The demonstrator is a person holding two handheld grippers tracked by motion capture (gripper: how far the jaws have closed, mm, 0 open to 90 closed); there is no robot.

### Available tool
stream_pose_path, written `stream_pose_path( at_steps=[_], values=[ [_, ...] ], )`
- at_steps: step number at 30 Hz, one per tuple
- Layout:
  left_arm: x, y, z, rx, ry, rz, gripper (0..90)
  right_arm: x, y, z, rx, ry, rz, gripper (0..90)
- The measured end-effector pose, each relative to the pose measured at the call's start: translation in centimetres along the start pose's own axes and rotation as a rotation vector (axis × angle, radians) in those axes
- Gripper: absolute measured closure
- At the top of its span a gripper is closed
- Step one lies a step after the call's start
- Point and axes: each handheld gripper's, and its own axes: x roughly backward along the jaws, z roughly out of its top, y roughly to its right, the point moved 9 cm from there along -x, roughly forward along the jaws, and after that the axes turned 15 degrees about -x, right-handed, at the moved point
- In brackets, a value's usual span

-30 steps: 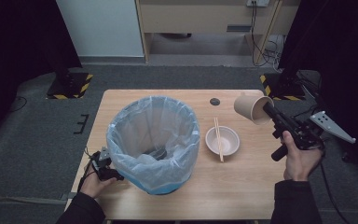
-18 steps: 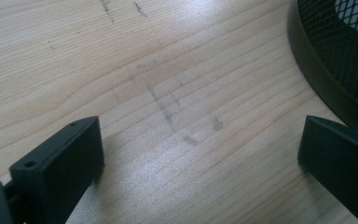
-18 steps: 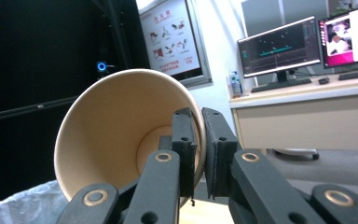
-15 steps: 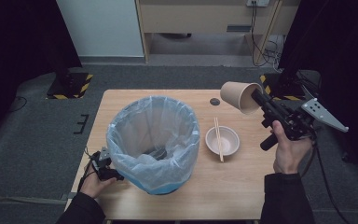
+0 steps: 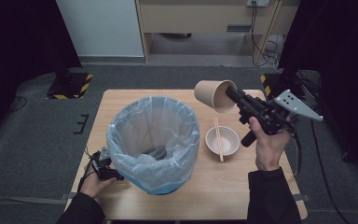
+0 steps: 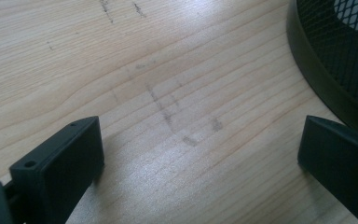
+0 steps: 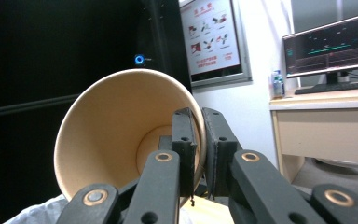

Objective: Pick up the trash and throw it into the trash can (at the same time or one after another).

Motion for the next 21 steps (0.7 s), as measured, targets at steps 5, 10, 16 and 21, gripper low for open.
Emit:
stream_pose_path(
  at_steps=[5, 10, 16, 21],
  values=[
    [0.0, 0.0, 0.0, -0.001, 0.001, -0.001, 0.0, -1.4, -1.2, -1.0, 0.003, -0.033, 0.027, 84.6],
    [0.0, 0.0, 0.0, -0.001, 0.001, -0.001, 0.0, -2.5, -2.0, -1.9, 0.015, -0.065, 0.038, 84.6],
    [0.0, 0.0, 0.0, -0.003, 0.0, -0.002, 0.0, -4.0, -3.2, -4.0, 0.028, -0.128, 0.062, 84.6],
    [0.0, 0.0, 0.0, -0.003, 0.001, -0.002, 0.0, -5.0, -3.7, -6.0, 0.039, -0.197, 0.069, 84.4]
  ],
)
